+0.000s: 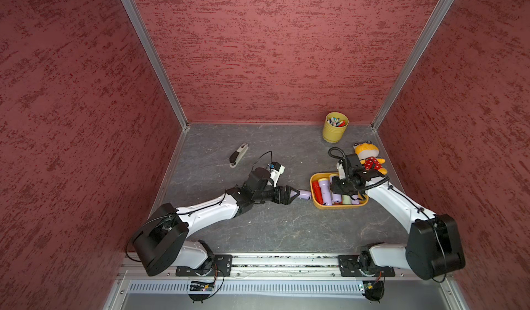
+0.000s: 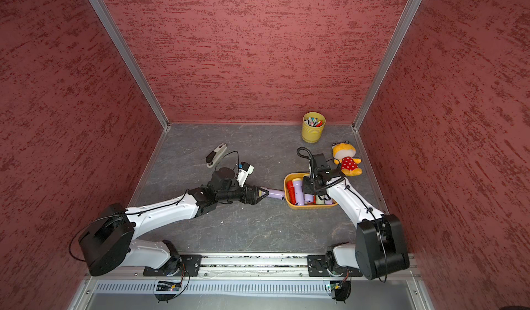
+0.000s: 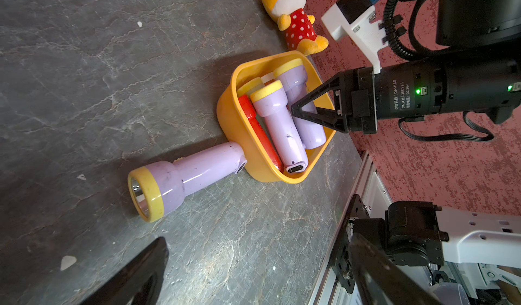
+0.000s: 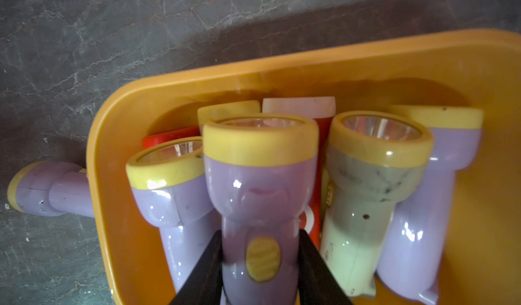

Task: Put the flashlights into the storage boxes
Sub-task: Place the flashlight at the storage box.

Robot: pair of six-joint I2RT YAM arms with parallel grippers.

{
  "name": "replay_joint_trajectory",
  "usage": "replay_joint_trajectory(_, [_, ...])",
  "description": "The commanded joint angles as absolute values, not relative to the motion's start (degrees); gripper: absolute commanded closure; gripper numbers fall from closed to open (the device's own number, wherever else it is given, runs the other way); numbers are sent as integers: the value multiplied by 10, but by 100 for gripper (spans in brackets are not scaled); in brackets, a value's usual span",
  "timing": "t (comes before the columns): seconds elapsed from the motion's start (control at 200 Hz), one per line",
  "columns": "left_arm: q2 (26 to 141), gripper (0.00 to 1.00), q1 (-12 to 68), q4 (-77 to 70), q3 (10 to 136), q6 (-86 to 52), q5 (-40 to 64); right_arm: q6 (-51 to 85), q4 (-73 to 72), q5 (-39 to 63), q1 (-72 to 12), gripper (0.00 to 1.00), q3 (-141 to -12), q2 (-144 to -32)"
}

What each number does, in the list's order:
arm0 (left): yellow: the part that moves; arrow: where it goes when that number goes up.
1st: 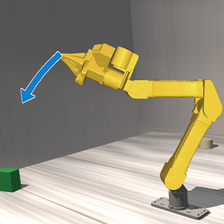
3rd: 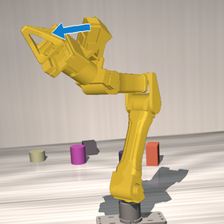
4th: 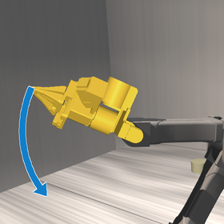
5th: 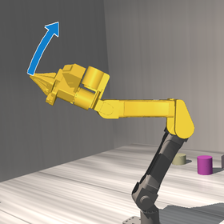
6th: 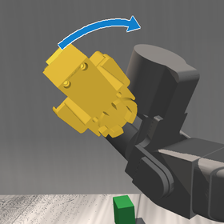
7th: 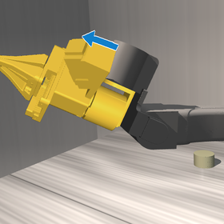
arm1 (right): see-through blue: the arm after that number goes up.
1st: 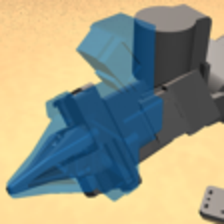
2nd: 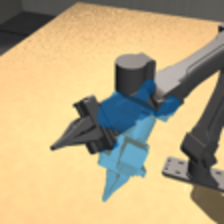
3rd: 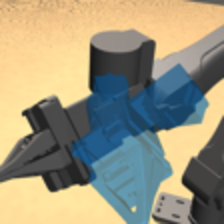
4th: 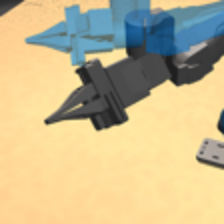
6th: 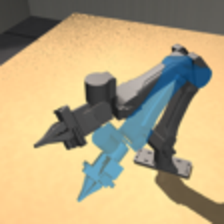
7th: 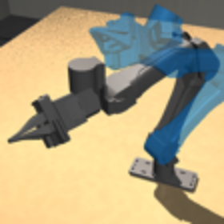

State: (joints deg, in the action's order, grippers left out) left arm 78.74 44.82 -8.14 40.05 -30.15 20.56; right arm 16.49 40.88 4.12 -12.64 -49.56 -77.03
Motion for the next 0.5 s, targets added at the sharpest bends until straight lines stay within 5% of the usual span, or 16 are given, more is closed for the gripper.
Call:
replay_joint_trajectory(0.0, [772,0,451,-88,392,-297,201,186,429,44,-125,63,-501,-773])
replay_joint_trajectory(0.175, [772,0,451,-79,393,-294,199,190,446,39,-125,51,-513,-762])
replay_joint_trajectory(0.496, [770,0,451,-80,392,-294,197,189,439,31,-117,48,-539,-760])
